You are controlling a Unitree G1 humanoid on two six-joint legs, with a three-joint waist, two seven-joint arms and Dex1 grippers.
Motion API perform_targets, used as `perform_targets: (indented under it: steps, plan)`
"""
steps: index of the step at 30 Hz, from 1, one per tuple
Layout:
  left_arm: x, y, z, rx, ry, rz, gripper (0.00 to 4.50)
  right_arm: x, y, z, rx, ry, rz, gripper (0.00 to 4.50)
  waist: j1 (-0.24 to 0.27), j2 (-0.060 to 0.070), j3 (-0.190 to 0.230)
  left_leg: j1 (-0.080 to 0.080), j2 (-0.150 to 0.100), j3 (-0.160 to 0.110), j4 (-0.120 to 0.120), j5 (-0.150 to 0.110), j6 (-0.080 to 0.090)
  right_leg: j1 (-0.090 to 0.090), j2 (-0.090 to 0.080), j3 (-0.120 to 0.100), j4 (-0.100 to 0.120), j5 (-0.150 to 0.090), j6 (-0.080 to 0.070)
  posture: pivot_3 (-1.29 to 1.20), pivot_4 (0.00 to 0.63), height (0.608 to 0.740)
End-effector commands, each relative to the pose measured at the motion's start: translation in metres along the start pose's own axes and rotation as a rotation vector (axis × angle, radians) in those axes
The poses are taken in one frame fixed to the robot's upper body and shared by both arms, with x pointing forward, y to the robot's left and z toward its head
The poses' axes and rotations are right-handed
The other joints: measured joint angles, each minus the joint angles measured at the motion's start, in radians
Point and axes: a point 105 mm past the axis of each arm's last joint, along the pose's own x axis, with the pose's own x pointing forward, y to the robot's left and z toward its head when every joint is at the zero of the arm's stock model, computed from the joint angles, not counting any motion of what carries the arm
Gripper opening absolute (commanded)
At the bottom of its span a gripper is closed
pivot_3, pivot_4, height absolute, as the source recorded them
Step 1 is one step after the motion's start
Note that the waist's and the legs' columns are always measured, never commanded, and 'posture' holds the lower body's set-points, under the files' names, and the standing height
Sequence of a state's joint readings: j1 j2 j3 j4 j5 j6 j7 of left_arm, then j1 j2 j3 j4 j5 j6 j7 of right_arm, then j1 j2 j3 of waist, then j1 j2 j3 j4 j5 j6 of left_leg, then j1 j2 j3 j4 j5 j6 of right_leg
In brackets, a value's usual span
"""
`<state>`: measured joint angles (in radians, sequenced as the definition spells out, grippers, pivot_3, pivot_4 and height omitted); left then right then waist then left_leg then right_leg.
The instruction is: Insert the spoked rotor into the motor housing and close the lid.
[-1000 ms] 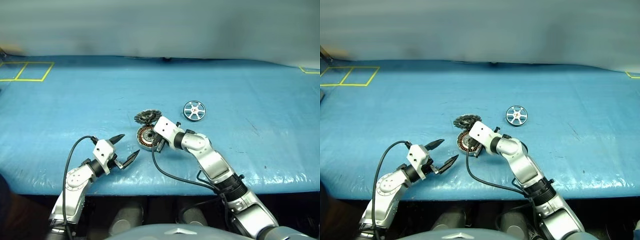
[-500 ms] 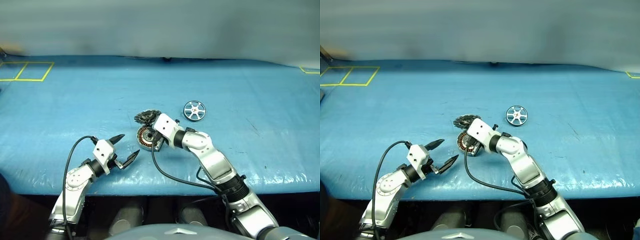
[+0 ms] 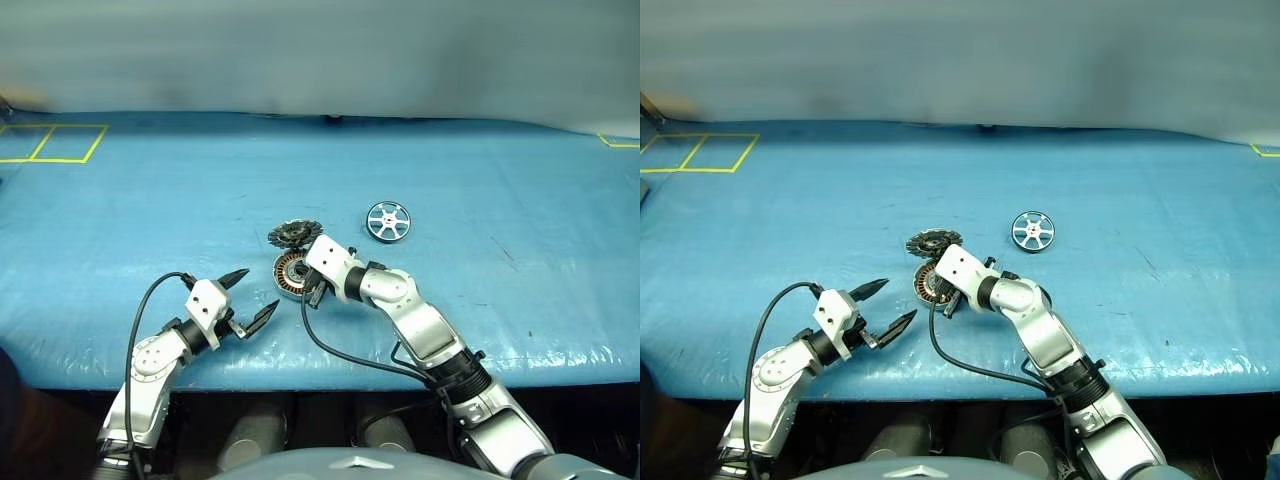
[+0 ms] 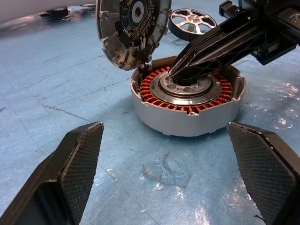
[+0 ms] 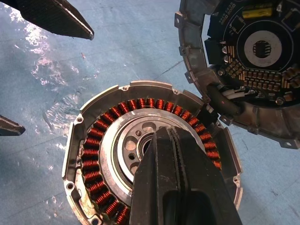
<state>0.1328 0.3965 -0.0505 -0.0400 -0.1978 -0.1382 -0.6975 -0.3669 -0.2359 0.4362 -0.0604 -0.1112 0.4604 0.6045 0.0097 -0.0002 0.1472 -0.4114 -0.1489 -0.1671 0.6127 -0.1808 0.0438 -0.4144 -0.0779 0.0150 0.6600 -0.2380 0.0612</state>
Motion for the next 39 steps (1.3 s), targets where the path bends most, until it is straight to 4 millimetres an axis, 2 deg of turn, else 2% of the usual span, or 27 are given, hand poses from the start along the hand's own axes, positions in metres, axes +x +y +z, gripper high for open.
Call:
perform_targets:
  steps: [1, 5, 8, 13, 14, 15, 16, 18, 19, 23, 26, 31, 34, 37, 39]
  plan:
    - [0.001, 0.004, 0.003, 0.014, -0.014, 0.01, 4.5, -0.003, -0.001, 0.004, 0.019, -0.03, -0.012, 0.02, 0.0, 0.0, 0.0, 0.0, 0.0, 0.0, 0.0, 0.0, 0.0, 0.0, 0.0, 0.0, 0.0, 0.0, 0.0, 0.0, 0.15, 0.74]
    - [0.0, 0.004, 0.004, 0.013, -0.016, 0.01, 4.5, -0.017, -0.012, 0.026, 0.06, -0.141, -0.052, 0.02, 0.001, 0.0, 0.0, -0.001, 0.0, 0.0, 0.0, 0.0, 0.0, 0.0, 0.0, 0.0, 0.0, 0.002, 0.003, 0.0, 0.15, 0.74]
    - [0.0, 0.005, 0.004, 0.012, -0.019, 0.012, 4.5, -0.034, -0.024, 0.03, 0.085, -0.169, -0.09, 0.02, 0.003, 0.0, 0.001, -0.002, 0.0, 0.0, 0.0, 0.0, 0.0, -0.002, 0.0, 0.0, 0.0, 0.002, 0.003, 0.0, 0.15, 0.74]
    - [-0.001, 0.005, 0.004, 0.012, -0.02, 0.011, 4.5, -0.068, -0.051, 0.007, 0.051, -0.051, -0.204, 0.02, 0.007, 0.0, 0.001, -0.002, 0.0, 0.0, 0.0, 0.0, 0.001, -0.001, -0.001, 0.0, -0.001, 0.001, 0.003, 0.0, 0.15, 0.74]
    - [-0.001, 0.005, 0.004, 0.011, -0.02, 0.01, 4.5, -0.078, -0.063, -0.002, 0.038, -0.001, -0.26, 0.02, 0.007, 0.0, 0.001, -0.002, 0.0, 0.0, 0.0, 0.0, 0.001, -0.001, -0.001, 0.0, -0.001, 0.001, 0.002, 0.0, 0.15, 0.74]
    - [-0.001, 0.005, 0.004, 0.011, -0.019, 0.009, 4.5, -0.089, -0.078, -0.011, 0.025, 0.051, -0.331, 0.39, 0.007, 0.001, 0.001, -0.002, 0.0, 0.0, 0.0, 0.0, 0.001, -0.001, -0.001, 0.0, -0.001, 0.001, 0.002, 0.0, 0.15, 0.74]
    - [0.0, 0.005, 0.004, 0.011, -0.019, 0.008, 4.5, -0.1, -0.096, -0.021, 0.013, 0.1, -0.414, 0.57, 0.006, 0.001, 0.001, -0.002, 0.0, 0.0, 0.0, 0.0, 0.001, -0.001, -0.001, 0.0, -0.001, 0.001, 0.002, 0.0, 0.15, 0.74]
    - [0.0, 0.005, 0.004, 0.012, -0.018, 0.005, 4.5, -0.115, -0.121, -0.031, 0.006, 0.147, -0.529, 1.18, 0.006, 0.001, 0.001, -0.002, 0.0, 0.0, 0.0, 0.0, 0.001, -0.001, -0.001, 0.0, -0.001, 0.001, 0.002, 0.0, 0.15, 0.74]
    - [0.001, 0.005, 0.004, 0.013, -0.018, 0.003, 4.5, -0.117, -0.127, -0.034, 0.015, 0.149, -0.548, 1.54, 0.004, 0.001, 0.001, -0.002, 0.0, 0.0, 0.0, 0.0, 0.001, -0.001, -0.001, 0.0, -0.001, 0.001, 0.002, 0.0, 0.15, 0.74]
    - [0.002, 0.005, 0.003, 0.014, -0.02, 0.001, 4.5, -0.114, -0.144, -0.044, 0.05, 0.153, -0.563, 1.54, -0.004, 0.001, 0.001, -0.003, 0.001, 0.001, 0.0, 0.0, 0.0, 0.001, -0.001, 0.0, 0.0, 0.001, 0.002, 0.0, 0.15, 0.74]
    - [0.002, 0.005, 0.003, 0.015, -0.022, 0.004, 4.5, -0.109, -0.149, -0.052, 0.03, 0.185, -0.548, 1.54, -0.005, 0.001, 0.002, -0.003, 0.0, 0.001, 0.0, 0.0, 0.001, 0.001, -0.001, 0.0, -0.001, 0.004, -0.002, 0.0, 0.15, 0.74]
    - [0.0, 0.004, 0.001, 0.015, -0.019, 0.014, 4.5, -0.099, -0.151, -0.048, 0.023, 0.163, -0.512, 1.54, -0.006, 0.001, 0.002, -0.004, 0.0, 0.001, 0.0, -0.001, 0.002, 0.001, -0.001, 0.0, -0.001, 0.004, -0.003, 0.0, 0.15, 0.74]
    - [-0.002, 0.003, -0.001, 0.01, -0.016, 0.02, 4.5, -0.094, -0.151, -0.039, 0.051, 0.117, -0.494, 1.54, -0.006, 0.001, 0.002, -0.004, 0.0, 0.001, 0.0, -0.001, 0.002, 0.001, -0.001, 0.0, -0.001, 0.004, -0.003, 0.0, 0.15, 0.74]
    - [-0.002, 0.002, -0.003, 0.005, -0.014, 0.022, 4.5, -0.09, -0.153, -0.032, 0.087, 0.082, -0.502, 2.15, -0.007, 0.001, 0.002, -0.004, 0.0, 0.001, 0.0, -0.001, 0.002, 0.001, -0.001, 0.0, -0.001, 0.004, -0.003, 0.0, 0.15, 0.74]
    - [-0.002, 0.002, -0.003, 0.003, -0.013, 0.022, 4.5, -0.085, -0.154, -0.029, 0.135, 0.056, -0.517, 2.77, -0.008, 0.001, 0.002, -0.004, 0.0, 0.001, 0.0, -0.001, 0.002, 0.001, -0.001, 0.0, -0.001, 0.004, -0.003, 0.0, 0.15, 0.74]
